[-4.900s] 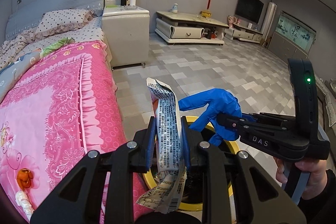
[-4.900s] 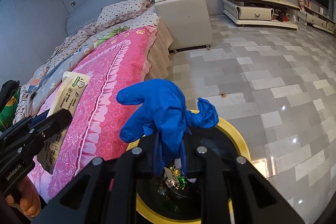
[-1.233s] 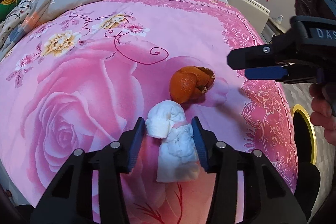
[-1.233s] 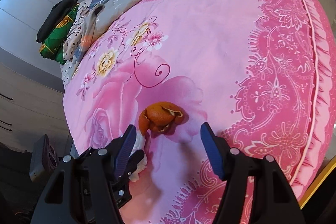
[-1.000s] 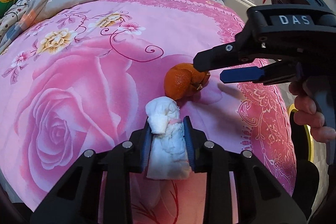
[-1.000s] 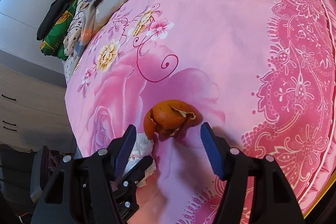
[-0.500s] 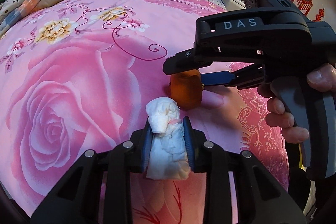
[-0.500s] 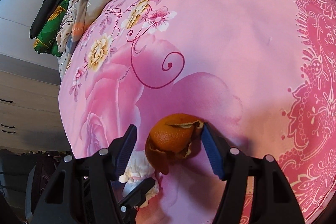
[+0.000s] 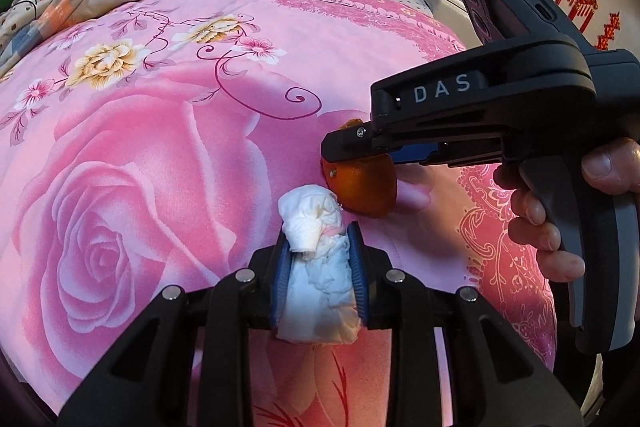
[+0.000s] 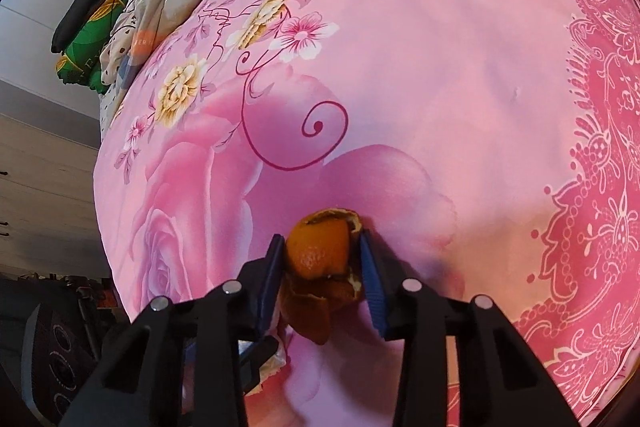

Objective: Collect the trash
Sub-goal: 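Carry the tissue bundle and orange peel over the bin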

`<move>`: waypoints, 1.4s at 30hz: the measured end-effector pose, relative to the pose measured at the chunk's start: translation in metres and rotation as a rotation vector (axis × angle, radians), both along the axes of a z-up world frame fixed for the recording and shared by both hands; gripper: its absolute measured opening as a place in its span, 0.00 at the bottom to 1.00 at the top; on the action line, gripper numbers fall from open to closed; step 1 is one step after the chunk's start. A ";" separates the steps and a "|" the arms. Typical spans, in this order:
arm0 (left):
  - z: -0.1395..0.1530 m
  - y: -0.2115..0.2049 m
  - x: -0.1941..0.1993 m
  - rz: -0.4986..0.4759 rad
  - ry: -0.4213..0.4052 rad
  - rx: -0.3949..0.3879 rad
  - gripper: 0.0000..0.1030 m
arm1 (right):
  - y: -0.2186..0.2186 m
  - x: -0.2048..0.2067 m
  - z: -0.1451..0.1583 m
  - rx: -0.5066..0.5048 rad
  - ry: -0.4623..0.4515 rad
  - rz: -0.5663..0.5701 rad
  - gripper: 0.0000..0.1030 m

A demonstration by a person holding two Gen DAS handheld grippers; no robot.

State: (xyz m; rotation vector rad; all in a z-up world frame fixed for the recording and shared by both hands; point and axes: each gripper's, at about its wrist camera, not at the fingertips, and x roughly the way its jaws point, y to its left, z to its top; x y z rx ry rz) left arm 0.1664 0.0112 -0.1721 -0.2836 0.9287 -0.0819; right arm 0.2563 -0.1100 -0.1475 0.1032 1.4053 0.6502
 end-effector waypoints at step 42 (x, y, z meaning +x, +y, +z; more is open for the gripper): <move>0.176 -0.104 -0.105 -0.205 -0.445 0.160 0.24 | -0.220 -0.111 0.154 0.223 -0.343 -0.343 0.29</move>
